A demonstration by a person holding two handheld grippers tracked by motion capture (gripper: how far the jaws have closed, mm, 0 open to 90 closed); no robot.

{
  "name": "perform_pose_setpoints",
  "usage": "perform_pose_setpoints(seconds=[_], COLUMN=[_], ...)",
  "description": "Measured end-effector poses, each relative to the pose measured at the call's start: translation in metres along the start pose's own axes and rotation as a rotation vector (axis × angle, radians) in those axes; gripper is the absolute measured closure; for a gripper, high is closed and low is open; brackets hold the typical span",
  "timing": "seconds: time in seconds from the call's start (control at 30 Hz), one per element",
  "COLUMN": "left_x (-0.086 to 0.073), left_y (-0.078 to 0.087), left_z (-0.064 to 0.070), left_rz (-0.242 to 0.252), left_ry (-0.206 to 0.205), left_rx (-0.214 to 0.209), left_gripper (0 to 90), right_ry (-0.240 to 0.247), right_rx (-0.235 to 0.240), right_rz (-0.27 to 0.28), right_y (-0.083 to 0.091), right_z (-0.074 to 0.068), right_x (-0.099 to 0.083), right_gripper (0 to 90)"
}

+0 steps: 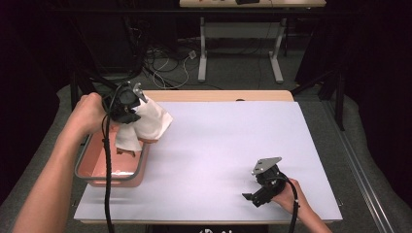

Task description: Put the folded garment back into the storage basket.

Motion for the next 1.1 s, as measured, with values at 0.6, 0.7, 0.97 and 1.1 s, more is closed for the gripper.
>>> perform_pose_setpoints(seconds=[0.6, 0.7, 0.97, 1.1], left_x=[-0.041, -0.048, -0.069, -0.078], left_y=[-0.007, -0.009, -0.016, -0.022], left_z=[-0.005, -0.006, -0.009, -0.011], left_rz=[-0.042, -0.047, -0.073, -0.084], left_ry=[0.114, 0.146, 0.232, 0.271], left_rx=[0.015, 0.019, 0.027, 0.029], left_gripper=[84.3, 84.3, 84.2, 84.2], right_ry=[0.006, 0.006, 0.006, 0.004], right_rx=[-0.005, -0.004, -0.005, -0.008], right_rz=[-0.006, -0.003, -0.004, -0.006], right_y=[0.001, 0.0, 0.001, 0.001], right_z=[0.0, 0.0, -0.001, -0.001], right_x=[0.001, 0.001, 0.0, 0.0], right_gripper=[0.0, 0.0, 0.0, 0.0])
Point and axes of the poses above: each handheld gripper's, and its own axes: y roughly backward along the jaws, x roughly out of its top, z roughly to its right, the point moved 6 cm from there along -y, roughly forward along the jaws, and after that the axes turned 13 degrees about -y, right-handed, at the moved point
